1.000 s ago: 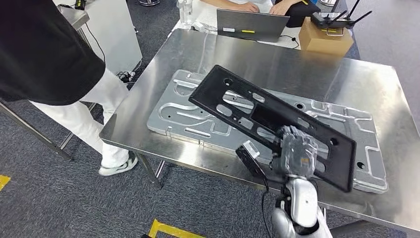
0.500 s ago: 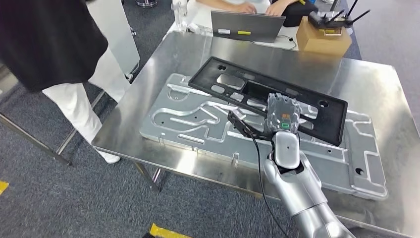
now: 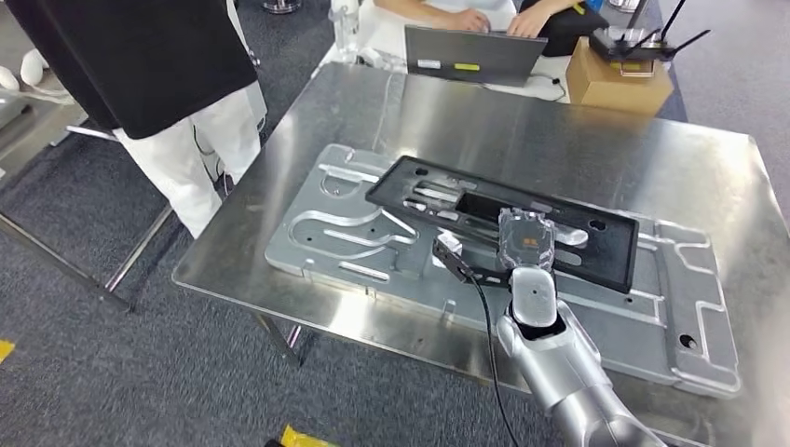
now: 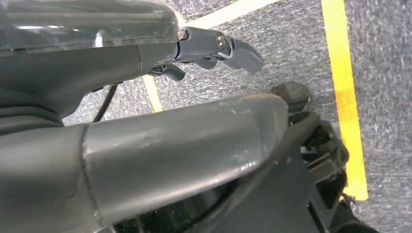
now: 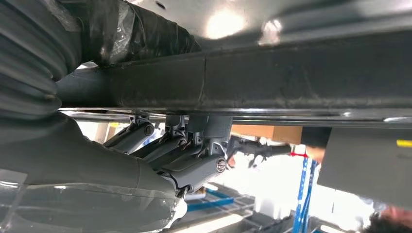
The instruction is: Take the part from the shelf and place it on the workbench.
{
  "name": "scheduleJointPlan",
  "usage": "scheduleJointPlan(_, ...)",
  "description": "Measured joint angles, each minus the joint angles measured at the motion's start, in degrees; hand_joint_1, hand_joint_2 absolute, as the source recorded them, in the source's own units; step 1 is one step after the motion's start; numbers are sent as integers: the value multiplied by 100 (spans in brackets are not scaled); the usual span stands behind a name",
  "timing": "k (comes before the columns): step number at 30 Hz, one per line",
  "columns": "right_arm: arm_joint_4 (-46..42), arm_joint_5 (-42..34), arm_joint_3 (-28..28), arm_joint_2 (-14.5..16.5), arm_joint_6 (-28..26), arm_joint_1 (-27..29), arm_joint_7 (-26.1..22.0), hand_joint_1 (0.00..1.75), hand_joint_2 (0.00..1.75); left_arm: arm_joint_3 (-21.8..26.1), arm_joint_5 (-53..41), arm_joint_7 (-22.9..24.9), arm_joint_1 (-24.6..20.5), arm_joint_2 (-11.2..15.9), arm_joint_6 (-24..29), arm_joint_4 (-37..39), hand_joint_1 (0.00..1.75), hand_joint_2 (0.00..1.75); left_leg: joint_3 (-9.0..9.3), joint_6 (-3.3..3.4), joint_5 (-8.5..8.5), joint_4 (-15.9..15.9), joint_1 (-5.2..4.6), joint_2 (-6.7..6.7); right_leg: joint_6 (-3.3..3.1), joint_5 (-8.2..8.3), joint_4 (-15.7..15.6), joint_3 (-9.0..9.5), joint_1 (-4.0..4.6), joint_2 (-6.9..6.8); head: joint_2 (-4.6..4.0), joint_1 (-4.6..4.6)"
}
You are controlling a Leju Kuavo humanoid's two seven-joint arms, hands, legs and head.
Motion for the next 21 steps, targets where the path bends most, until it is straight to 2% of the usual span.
scheduleJointPlan(2,32,1,5,0,-9,-9,-2,175,175,-8,1,-2,-2,3,0,0,0,0,10,-69,-6,-22,-5,-1,-66,-17,-39,13,12,11,0,-3)
scheduleJointPlan(4,47,1,6,-1,-15,-25,-1,175,175,-11,1,-3,-3,7,0,0,0,0,-30,-126,-129,126,7,5,-154,-14,-94,65,-11,5,0,-4)
scheduleJointPlan(5,54,2,7,-1,-16,-36,-1,175,175,-12,2,-3,-4,8,0,0,0,0,-127,-146,-265,358,13,7,-193,-11,-119,93,-24,0,0,-5)
scheduleJointPlan(7,86,2,12,-1,1,-49,-2,175,175,-12,8,-3,0,8,1,0,0,0,-490,-172,-609,1114,20,11,-239,-23,-125,114,-7,-7,0,-7)
scheduleJointPlan(8,114,2,14,0,11,-44,-5,175,175,-12,14,-2,5,9,2,0,0,0,-671,-178,-715,1448,22,11,-248,-29,-121,117,5,-6,0,-6)
scheduleJointPlan(9,148,-1,16,0,19,-32,-14,175,175,-12,25,0,11,9,4,0,0,0,-782,-176,-721,1623,22,11,-255,-37,-118,124,17,-4,0,-7)
scheduleJointPlan(10,184,-6,16,1,17,-16,-27,175,175,-12,36,2,16,10,5,0,0,0,-782,-165,-610,1565,21,11,-257,-46,-114,134,27,-1,0,-6)
scheduleJointPlan(11,217,-14,16,2,2,2,-43,175,175,-12,48,3,20,11,7,0,0,0,-670,-144,-408,1287,19,11,-254,-57,-109,150,34,3,0,-7)
scheduleJointPlan(12,248,-22,16,6,-28,24,-59,175,175,-12,60,5,21,13,7,0,0,0,-485,-114,-179,863,15,11,-246,-72,-103,166,39,7,0,-7)
scheduleJointPlan(14,319,-34,16,21,-125,65,-91,175,175,-12,82,2,17,21,4,0,0,0,-162,-60,68,184,-11,10,-209,-95,-89,175,62,16,0,-6)
scheduleJointPlan(15,363,-37,16,32,-189,90,-105,131,131,-13,93,-1,17,25,1,0,0,0,-89,-41,88,33,-26,9,-185,-99,-88,174,68,21,0,-6)
scheduleJointPlan(18,489,-45,16,72,-357,172,-146,0,0,-14,113,-11,26,27,-10,0,0,0,-37,13,94,-48,-12,17,-97,-109,-103,202,76,33,0,-5)
scheduleJointPlan(20,566,-57,16,91,-441,235,-178,0,0,-14,121,-33,24,31,-23,0,0,0,11,77,123,-116,27,35,-47,-290,139,119,75,30,0,0)
scheduleJointPlan(21,605,-61,16,101,-479,271,-190,0,0,-14,134,-49,24,33,-32,0,0,0,25,99,129,-132,33,47,-27,-466,439,-15,61,28,0,2)
